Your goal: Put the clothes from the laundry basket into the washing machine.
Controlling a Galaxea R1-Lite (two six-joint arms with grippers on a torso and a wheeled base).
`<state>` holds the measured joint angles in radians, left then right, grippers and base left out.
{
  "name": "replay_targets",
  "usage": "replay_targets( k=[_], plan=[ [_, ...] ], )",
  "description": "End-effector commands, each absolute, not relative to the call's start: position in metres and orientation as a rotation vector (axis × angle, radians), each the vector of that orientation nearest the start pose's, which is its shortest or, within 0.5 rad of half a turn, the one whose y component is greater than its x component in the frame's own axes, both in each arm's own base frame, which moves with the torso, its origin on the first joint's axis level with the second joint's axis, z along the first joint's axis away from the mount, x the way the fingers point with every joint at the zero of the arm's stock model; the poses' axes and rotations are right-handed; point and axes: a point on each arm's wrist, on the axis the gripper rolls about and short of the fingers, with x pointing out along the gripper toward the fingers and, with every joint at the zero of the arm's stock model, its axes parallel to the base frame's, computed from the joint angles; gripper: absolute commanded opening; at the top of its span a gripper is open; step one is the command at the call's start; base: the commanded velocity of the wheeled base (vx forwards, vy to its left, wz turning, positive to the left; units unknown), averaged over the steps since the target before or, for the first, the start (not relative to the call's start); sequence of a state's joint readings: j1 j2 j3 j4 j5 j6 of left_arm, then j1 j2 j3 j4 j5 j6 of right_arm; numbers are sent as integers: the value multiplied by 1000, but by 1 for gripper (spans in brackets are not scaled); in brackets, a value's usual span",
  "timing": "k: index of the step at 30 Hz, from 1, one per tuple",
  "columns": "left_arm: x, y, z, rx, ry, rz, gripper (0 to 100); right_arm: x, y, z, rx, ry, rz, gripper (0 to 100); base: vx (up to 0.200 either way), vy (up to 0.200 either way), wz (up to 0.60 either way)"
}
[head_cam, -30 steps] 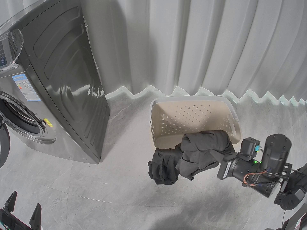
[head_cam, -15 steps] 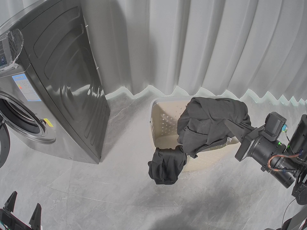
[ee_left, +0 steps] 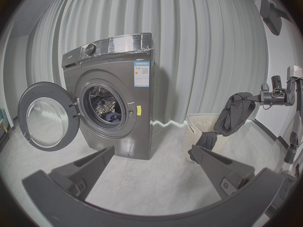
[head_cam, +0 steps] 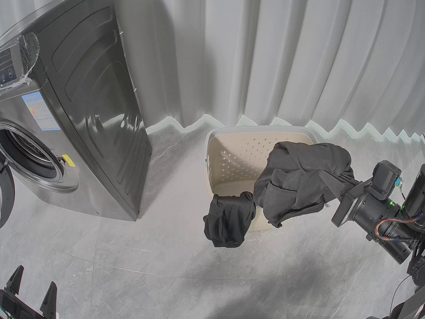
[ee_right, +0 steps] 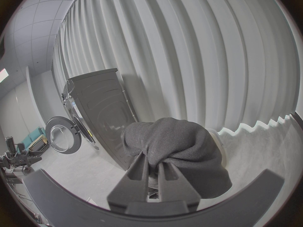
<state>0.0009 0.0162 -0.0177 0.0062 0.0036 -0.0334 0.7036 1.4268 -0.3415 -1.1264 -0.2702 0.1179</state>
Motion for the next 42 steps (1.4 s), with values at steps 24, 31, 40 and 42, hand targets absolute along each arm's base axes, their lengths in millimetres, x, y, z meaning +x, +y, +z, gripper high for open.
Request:
replay_targets(
  k=[24, 31, 40, 42],
  plan=[
    [-23, 0, 76, -32, 3, 6, 100, 165, 130, 180, 141, -6, 391, 0, 0, 200, 0],
    [-23, 0, 76, -32, 3, 6, 100, 165, 131, 180, 141, -5, 391, 0, 0, 200, 0],
    [-23, 0, 76, -32, 3, 6, 100, 165, 131, 180, 143, -6, 394, 0, 0, 200, 0],
    [-23, 0, 76, -32, 3, 6, 100, 165, 131, 181, 144, -7, 396, 0, 0, 200, 0]
  ],
)
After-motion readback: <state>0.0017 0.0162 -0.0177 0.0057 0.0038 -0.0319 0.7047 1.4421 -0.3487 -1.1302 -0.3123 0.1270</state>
